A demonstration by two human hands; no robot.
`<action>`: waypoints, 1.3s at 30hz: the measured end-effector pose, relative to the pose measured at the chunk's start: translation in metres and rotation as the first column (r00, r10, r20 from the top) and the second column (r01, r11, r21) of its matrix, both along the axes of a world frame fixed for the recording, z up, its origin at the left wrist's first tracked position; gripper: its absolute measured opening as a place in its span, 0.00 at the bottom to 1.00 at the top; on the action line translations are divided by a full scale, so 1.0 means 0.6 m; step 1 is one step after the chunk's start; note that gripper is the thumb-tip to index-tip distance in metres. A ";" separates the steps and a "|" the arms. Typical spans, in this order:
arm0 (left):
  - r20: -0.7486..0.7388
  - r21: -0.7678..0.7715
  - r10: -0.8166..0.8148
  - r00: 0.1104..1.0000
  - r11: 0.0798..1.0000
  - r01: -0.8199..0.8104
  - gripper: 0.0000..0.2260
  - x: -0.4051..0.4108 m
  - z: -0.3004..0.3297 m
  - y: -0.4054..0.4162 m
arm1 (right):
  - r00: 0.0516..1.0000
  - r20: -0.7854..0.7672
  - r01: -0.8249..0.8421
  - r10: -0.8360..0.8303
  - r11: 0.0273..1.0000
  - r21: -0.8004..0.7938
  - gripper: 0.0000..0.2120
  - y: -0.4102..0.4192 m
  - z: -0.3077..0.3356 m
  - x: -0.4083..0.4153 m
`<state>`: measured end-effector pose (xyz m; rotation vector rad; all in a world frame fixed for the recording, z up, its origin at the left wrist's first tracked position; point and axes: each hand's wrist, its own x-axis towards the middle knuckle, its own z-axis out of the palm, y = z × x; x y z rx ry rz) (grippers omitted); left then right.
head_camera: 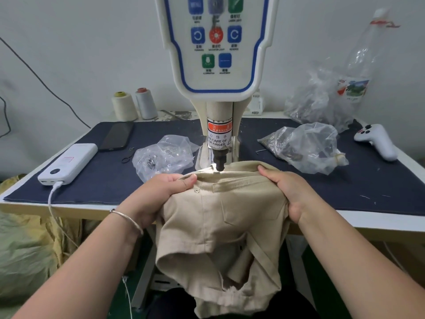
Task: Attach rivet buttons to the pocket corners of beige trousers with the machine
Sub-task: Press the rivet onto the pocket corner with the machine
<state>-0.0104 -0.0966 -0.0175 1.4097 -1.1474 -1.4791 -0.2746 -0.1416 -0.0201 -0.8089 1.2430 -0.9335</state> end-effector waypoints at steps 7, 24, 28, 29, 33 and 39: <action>0.010 -0.062 0.099 0.995 0.993 -0.098 0.16 -0.020 -0.007 -0.004 | 0.998 -0.058 0.008 -0.008 1.000 -0.006 0.17 -0.010 0.009 0.004; 0.408 -0.187 0.229 0.884 0.969 -0.165 0.24 -0.024 -0.023 -0.026 | 0.936 -0.351 -0.042 -0.008 0.990 -0.134 0.14 -0.026 0.003 0.022; 0.372 -0.186 0.237 0.897 0.966 -0.179 0.25 -0.028 -0.020 -0.022 | 0.941 -0.338 -0.027 -0.012 0.994 -0.110 0.15 -0.031 0.009 0.022; 0.341 -0.188 0.228 0.912 0.967 -0.172 0.22 -0.030 -0.019 -0.021 | 0.952 -0.305 -0.028 0.000 0.996 -0.086 0.15 -0.030 0.012 0.016; 0.316 -0.218 0.201 0.927 0.967 -0.135 0.18 -0.035 -0.017 -0.014 | 0.980 -0.147 -0.143 0.137 0.989 -0.033 0.14 -0.016 0.024 -0.013; 0.403 -0.174 0.188 0.896 0.977 -0.126 0.20 -0.043 -0.021 -0.018 | 0.969 -0.243 -0.079 0.055 0.993 -0.090 0.18 -0.005 0.010 -0.008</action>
